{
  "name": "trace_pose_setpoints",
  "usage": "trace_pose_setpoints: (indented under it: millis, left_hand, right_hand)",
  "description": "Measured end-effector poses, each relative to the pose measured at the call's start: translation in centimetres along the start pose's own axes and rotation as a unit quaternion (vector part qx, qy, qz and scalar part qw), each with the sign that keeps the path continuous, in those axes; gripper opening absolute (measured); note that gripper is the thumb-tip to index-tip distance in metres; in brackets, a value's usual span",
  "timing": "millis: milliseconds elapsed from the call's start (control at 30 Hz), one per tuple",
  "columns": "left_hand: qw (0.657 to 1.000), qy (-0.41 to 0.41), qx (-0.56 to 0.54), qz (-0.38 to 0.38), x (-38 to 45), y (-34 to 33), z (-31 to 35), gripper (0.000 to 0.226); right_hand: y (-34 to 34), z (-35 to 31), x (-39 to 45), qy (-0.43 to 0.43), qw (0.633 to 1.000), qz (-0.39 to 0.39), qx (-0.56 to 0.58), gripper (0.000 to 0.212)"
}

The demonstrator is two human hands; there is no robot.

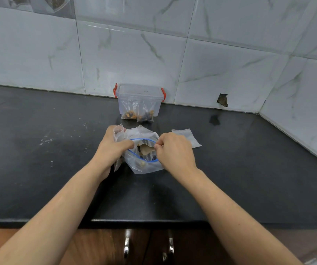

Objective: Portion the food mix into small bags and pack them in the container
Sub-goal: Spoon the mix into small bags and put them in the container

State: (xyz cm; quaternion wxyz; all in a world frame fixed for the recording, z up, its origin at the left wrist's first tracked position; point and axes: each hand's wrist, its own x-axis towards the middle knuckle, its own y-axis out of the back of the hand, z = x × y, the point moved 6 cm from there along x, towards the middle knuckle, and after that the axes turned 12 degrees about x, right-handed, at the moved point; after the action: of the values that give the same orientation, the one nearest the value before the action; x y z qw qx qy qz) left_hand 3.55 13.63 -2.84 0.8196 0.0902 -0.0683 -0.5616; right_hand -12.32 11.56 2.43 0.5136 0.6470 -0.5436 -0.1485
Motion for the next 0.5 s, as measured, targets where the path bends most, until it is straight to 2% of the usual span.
trace_pose_setpoints:
  millis: [100, 200, 233, 300, 367, 433, 500]
  left_hand:
    - [1.000, -0.007, -0.020, -0.020, 0.1, -1.1, 0.2, 0.054]
    - [0.999, -0.001, -0.038, -0.031, 0.2, -1.8, 0.2, 0.053]
    - [0.999, -0.001, -0.039, -0.028, 0.2, -1.8, 0.2, 0.057]
    - [0.999, 0.001, -0.031, -0.014, 0.0, -1.5, 0.1, 0.064]
    - [1.000, -0.002, -0.014, 0.000, 0.0, -0.9, -0.1, 0.070]
    - [1.000, -0.002, 0.001, 0.007, 0.0, -0.5, -0.2, 0.074]
    - [1.000, -0.007, 0.004, 0.003, -0.1, -0.2, -0.2, 0.072]
  right_hand:
    - [-0.5, 0.4, 0.4, -0.026, 0.999, -0.021, 0.004, 0.015]
    - [-1.0, 2.6, 0.7, -0.136, 0.983, -0.052, 0.114, 0.014]
    - [-1.3, 3.5, 0.5, -0.189, 0.961, -0.063, 0.190, 0.016]
    - [-1.4, 5.0, -0.3, -0.283, 0.894, -0.060, 0.342, 0.019]
    - [-1.1, 5.9, -1.2, -0.335, 0.838, -0.052, 0.428, 0.019]
    - [-0.6, 6.3, -1.7, -0.360, 0.804, -0.058, 0.470, 0.021]
    - [-0.1, 6.4, -2.2, -0.369, 0.789, -0.065, 0.486, 0.023]
